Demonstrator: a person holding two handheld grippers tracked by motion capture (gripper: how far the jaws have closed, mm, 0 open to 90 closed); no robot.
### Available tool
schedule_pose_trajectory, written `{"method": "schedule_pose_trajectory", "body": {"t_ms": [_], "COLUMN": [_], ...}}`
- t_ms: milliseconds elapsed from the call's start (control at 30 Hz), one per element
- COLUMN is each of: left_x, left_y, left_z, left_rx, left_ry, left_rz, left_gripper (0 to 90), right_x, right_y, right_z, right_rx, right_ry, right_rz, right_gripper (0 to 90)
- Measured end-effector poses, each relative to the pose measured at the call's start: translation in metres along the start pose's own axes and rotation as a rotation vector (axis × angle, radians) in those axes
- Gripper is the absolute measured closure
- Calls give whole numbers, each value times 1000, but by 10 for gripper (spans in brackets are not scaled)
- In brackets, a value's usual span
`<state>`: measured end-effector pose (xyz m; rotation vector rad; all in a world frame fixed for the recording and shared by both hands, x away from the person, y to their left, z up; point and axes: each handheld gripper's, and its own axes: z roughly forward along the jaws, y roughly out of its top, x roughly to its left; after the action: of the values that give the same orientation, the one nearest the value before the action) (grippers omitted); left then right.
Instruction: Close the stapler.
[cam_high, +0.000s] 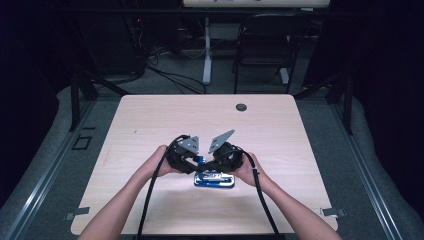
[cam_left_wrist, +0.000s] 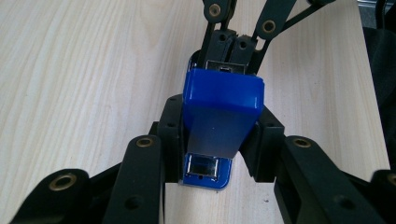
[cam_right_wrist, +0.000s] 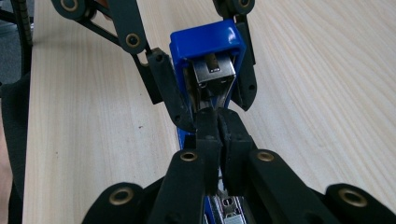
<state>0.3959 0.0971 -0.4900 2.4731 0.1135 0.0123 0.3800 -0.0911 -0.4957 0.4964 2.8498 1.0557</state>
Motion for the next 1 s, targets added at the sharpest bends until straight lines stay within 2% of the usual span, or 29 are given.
{"method": "schedule_pose_trajectory", "body": {"t_ms": [167,333,467,700,733,767,833,1000], "left_x": [1,1,0,2,2,2,2,0], "left_y": [2,5,6,3,2,1,0,2], "left_z": [1,5,14,15,15,15,15,17], "left_rx": [7,11,60,87,89,96,94,93], "left_ry": [-3,2,7,0,-11,-3,-10,6], "left_rz": [-1,-1,-6,-19,-25,-23,-23,-16], "left_gripper": [647,644,616,612,613,615,629,646], "right_x": [-1,-2,-3,-2,-2,-2,-2,-2], "right_y": [-2,-3,-5,-5,-5,-5,-5,-6], "right_z": [-1,-2,-4,-6,-7,-7,-8,-10], "right_rx": [-11,0,-3,-14,-13,-15,-16,-28], "right_ry": [4,7,11,12,12,11,10,8], "right_rz": [6,10,12,10,12,11,9,19], "right_gripper": [880,879,878,877,877,877,876,876]}}
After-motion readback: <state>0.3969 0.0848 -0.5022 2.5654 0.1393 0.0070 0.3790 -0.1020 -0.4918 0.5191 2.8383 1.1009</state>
